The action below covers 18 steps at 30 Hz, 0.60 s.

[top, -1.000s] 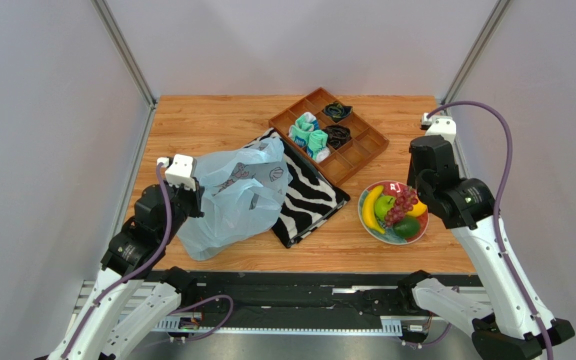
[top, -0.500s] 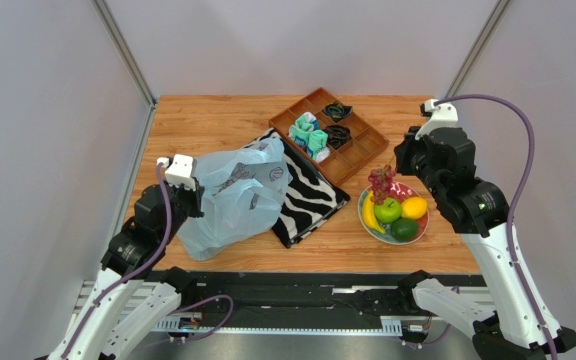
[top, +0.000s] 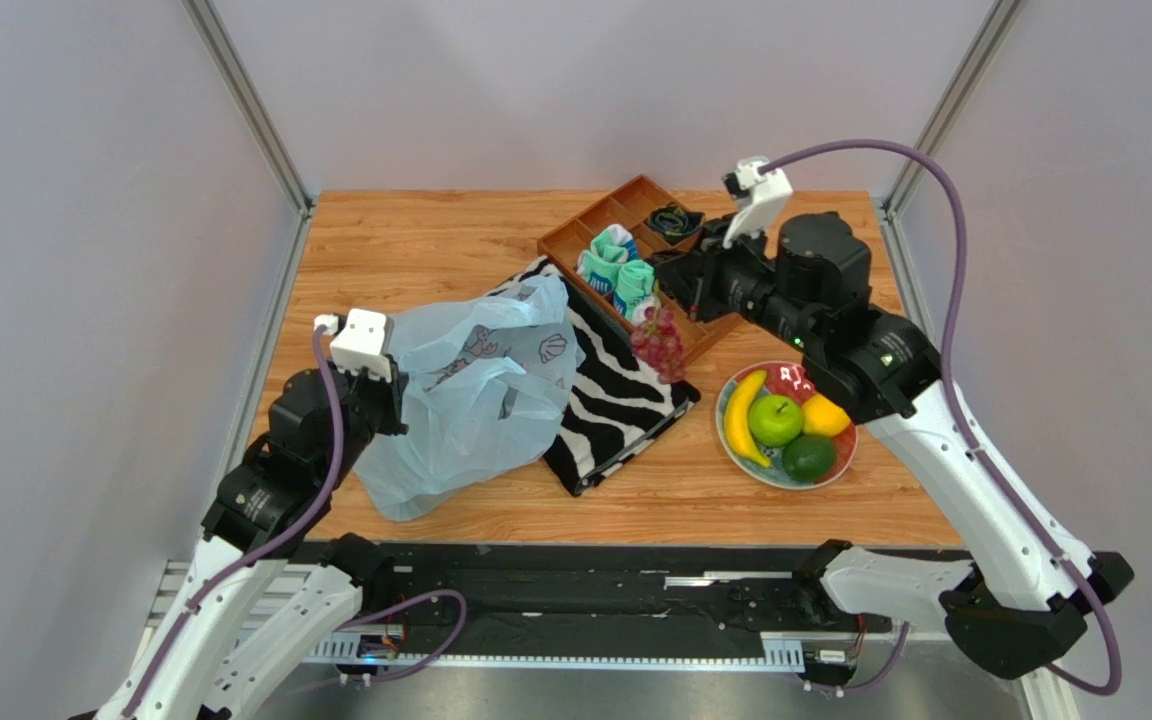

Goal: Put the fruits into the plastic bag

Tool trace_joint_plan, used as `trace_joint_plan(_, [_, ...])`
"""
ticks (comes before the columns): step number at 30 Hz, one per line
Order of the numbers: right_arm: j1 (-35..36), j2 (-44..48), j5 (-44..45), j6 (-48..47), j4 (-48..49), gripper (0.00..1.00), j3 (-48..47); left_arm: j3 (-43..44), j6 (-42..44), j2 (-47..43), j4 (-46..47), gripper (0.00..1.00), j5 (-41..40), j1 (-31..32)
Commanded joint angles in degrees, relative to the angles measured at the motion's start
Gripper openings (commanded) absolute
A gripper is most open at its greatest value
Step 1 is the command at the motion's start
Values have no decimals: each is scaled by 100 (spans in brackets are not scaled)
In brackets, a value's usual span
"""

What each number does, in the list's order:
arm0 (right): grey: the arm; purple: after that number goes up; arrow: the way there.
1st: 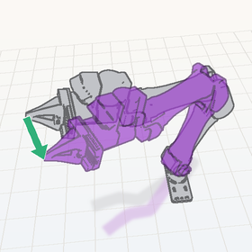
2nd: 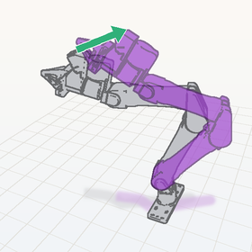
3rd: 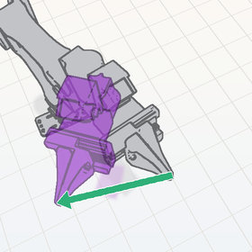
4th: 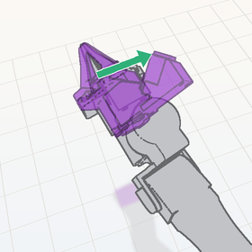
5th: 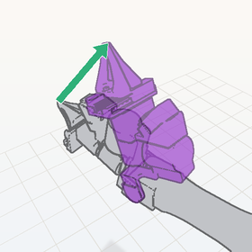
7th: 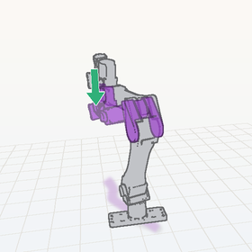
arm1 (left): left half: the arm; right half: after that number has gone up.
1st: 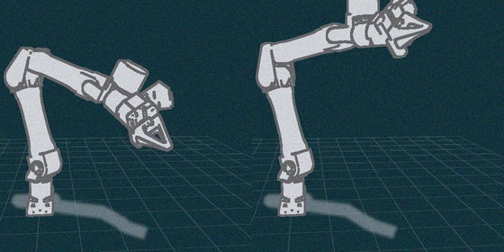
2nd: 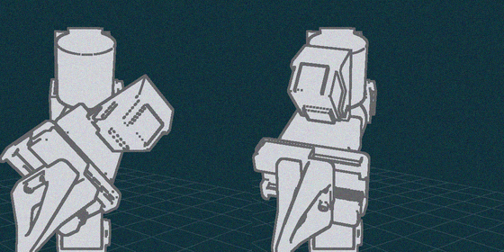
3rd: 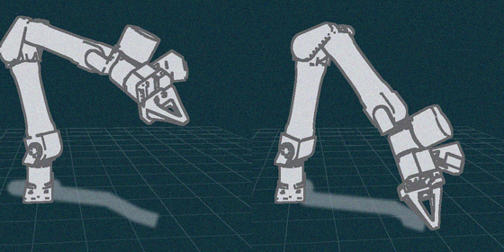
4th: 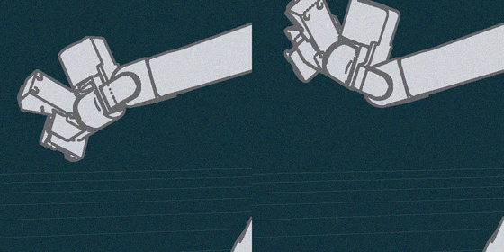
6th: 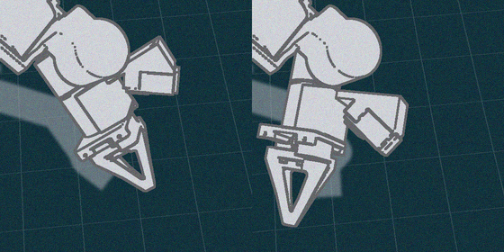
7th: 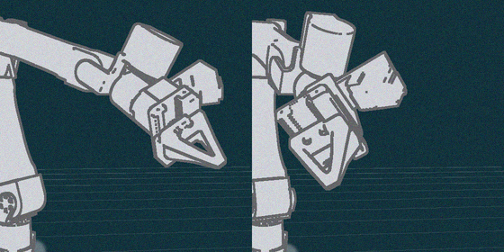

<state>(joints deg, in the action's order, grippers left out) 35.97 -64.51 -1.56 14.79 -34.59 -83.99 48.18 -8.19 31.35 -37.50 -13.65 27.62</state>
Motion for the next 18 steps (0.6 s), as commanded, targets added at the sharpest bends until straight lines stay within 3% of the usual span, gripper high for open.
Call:
trace_joint_plan(1, [577,-315,-344,16,945,0,-575,95,133,-15,102,0,-41,7])
trace_joint_plan(18, [1448,-1950,-810,42,1578,0,-1699,77,107,-112,85,0,-41,7])
